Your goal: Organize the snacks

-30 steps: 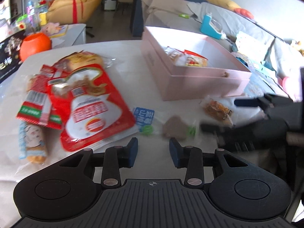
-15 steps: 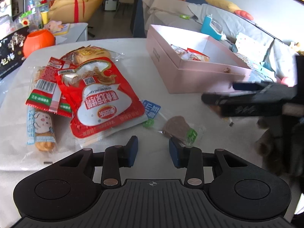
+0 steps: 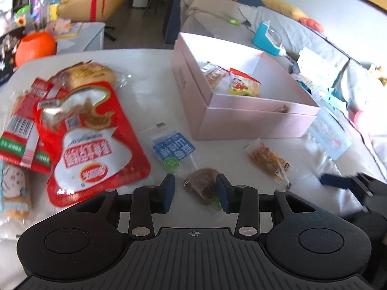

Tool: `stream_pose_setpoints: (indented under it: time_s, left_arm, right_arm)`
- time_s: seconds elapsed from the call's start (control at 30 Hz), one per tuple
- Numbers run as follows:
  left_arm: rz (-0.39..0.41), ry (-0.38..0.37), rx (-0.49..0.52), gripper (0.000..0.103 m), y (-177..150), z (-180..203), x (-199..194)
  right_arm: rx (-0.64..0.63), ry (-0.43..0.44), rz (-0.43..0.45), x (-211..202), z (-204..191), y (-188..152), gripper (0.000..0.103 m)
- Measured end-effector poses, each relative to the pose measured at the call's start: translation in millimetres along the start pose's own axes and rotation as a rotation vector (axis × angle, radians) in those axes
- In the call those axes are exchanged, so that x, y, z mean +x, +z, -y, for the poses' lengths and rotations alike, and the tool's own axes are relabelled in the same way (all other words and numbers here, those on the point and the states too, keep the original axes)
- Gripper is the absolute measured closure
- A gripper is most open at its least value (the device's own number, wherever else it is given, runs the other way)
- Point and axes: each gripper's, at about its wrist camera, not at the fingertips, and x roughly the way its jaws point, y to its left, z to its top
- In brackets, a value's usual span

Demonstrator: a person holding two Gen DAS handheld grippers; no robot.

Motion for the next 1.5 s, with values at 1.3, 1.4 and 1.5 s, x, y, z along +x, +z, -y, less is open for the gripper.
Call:
stream_pose_setpoints:
  time_s: [1.3,1.4,1.5]
  left_arm:
    - [0.061,0.016,0.011,0.073,-3,-10,-18]
    - [0.046,0.014,-0.024,0.073,1,-8,-7]
    - [0.046,0.015,-0.054,0.073,7,-5,2]
  right_arm:
    - [-0.020,0.028,-0.036,-35,13,-29,0.000]
    - [-0.020,0.026,-0.018,-36,13,-31,0.000]
    - [-0.018,0.024,-0.011,-36,12,-32,0.000]
